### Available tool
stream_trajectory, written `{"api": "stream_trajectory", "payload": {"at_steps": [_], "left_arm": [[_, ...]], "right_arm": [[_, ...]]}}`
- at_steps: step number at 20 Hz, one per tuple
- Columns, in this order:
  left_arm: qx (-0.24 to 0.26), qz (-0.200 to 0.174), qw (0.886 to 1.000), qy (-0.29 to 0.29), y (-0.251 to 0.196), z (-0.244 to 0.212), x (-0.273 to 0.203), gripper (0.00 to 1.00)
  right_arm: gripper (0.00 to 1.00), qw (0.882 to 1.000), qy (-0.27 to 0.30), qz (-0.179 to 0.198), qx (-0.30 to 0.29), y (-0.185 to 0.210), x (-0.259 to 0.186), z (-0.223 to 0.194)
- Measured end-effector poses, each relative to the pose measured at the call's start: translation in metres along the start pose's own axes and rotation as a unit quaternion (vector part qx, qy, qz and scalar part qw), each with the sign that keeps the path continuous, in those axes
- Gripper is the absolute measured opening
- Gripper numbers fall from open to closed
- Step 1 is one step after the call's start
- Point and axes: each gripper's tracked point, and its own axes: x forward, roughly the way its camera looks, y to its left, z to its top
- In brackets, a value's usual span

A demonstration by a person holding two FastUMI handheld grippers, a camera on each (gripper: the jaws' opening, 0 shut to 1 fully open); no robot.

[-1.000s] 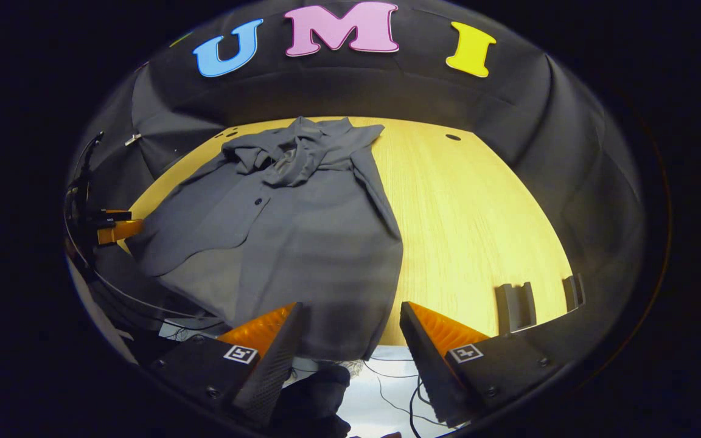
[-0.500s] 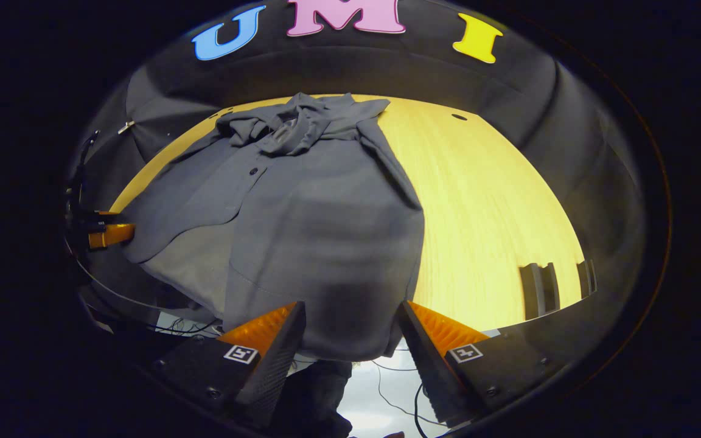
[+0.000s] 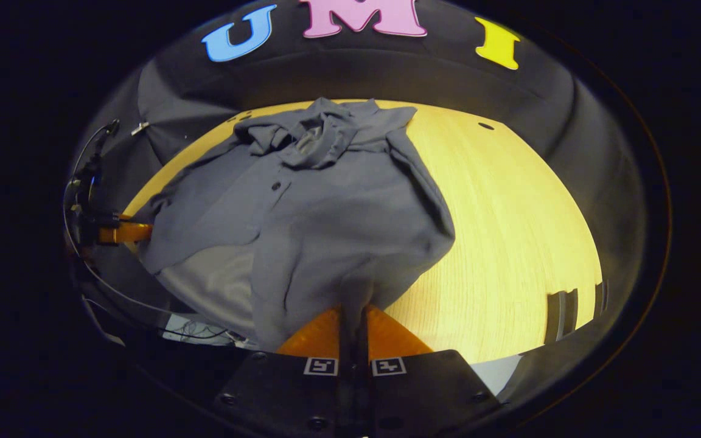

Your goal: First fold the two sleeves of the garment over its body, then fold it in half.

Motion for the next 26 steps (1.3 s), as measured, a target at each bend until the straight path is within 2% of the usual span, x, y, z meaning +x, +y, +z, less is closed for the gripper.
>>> {"api": "stream_trajectory", "payload": {"at_steps": [6, 11, 19, 26], "left_arm": [[-0.057, -0.002, 0.992, -0.111, 0.01, 0.117, -0.036, 0.05], [-0.09, -0.015, 0.981, -0.171, 0.017, 0.199, -0.03, 0.06], [-0.09, -0.003, 0.966, -0.243, 0.037, 0.307, 0.016, 0.05], [-0.096, 0.005, 0.959, -0.265, 0.047, 0.363, 0.089, 0.05]], "right_arm": [[0.05, 0.992, -0.119, -0.005, 0.043, -0.012, -0.018, 0.108], [0.06, 0.981, -0.187, -0.013, 0.049, -0.022, -0.01, 0.186], [0.05, 0.967, -0.248, -0.041, 0.041, -0.044, 0.045, 0.282], [0.05, 0.963, -0.261, -0.062, 0.037, -0.069, 0.124, 0.325]]}}
